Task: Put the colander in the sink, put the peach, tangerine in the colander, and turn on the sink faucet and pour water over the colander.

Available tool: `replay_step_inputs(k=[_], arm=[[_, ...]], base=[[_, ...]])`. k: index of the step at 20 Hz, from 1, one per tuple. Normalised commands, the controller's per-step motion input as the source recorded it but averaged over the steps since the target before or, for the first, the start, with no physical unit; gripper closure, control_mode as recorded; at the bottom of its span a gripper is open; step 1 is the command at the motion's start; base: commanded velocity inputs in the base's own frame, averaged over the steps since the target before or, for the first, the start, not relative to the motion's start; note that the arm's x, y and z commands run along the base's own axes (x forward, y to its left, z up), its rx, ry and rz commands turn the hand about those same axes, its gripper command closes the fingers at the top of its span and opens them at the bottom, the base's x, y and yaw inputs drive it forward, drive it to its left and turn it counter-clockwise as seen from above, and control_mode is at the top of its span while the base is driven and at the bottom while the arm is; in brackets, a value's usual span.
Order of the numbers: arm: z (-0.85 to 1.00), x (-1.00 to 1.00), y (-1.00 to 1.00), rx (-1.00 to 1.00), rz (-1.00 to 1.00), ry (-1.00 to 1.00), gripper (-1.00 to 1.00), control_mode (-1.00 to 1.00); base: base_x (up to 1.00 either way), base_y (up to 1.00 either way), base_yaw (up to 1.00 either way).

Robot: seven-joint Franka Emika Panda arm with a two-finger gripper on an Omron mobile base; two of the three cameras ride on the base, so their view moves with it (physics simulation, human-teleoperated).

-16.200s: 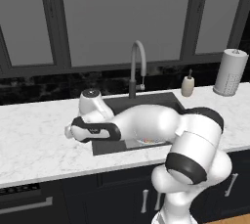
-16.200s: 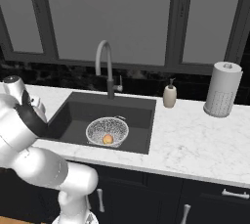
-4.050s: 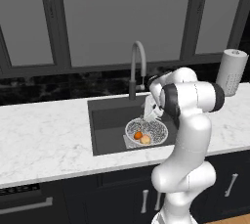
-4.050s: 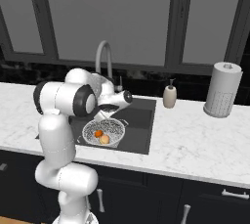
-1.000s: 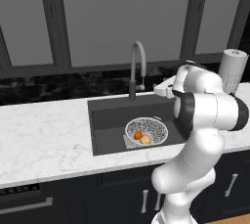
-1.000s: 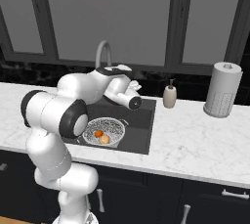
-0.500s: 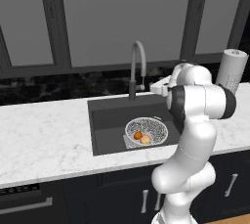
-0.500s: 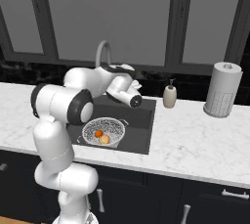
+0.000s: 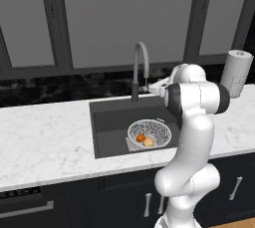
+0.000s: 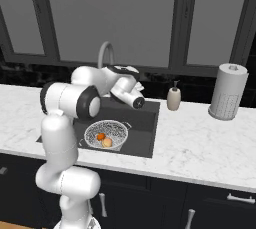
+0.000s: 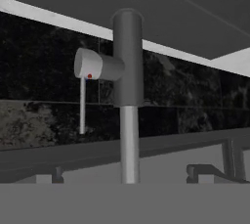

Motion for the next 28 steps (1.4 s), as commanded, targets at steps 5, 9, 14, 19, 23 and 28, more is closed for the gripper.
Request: replay_step_inputs(k=[5,9,14,19,23,28], arm=[[-0.14,0.36,0.11,0.02,0.00,0.00,-1.00,-1.00],[-0.19,0.32,0.02,0.02,0.00,0.00,-1.00,-1.00],[-0.16,0.31,0.00,0.04,0.00,-0.01,-1.00,-1.00],[-0.07,0.30,0.00,0.04,0.00,-0.02,-1.00,-1.00],[-0.05,0.30,0.00,0.03,0.00,-0.02,-1.00,-1.00],[-0.11,0.31,0.00,0.02,0.00,-0.02,-1.00,-1.00]], base=[[0.00,0.00,0.00],[0.00,0.00,0.00],[0.00,0.00,0.00],[0.00,0.00,0.00],[0.00,0.00,0.00],[0.00,0.00,0.00]])
